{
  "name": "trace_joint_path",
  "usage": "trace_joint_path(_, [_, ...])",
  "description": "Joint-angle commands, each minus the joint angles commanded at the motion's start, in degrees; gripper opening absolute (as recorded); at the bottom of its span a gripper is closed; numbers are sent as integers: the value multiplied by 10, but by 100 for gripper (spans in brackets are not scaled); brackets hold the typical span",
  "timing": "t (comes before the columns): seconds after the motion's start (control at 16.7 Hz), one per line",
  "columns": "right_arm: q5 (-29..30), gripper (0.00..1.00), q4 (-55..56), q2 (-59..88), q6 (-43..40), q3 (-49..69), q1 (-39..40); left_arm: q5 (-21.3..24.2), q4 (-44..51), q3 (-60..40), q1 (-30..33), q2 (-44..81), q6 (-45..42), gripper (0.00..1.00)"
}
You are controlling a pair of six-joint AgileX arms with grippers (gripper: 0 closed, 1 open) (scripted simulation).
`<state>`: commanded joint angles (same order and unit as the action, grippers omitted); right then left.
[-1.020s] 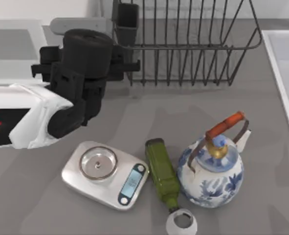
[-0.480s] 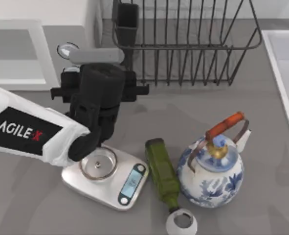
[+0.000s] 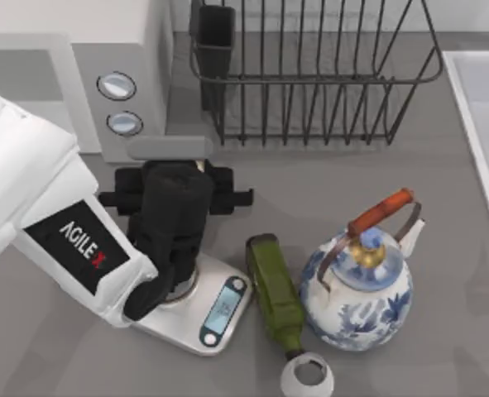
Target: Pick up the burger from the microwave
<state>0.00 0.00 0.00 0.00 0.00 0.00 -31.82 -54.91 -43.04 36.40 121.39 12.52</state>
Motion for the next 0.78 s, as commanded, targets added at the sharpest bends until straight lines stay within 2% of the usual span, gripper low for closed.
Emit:
trace_joint_path(0.18, [0, 100, 0, 0, 0, 0, 0, 0, 0, 0, 0, 0, 0, 0])
trace_joint_path(0.78, [0, 100, 0, 0, 0, 0, 0, 0, 0, 0, 0, 0, 0, 75])
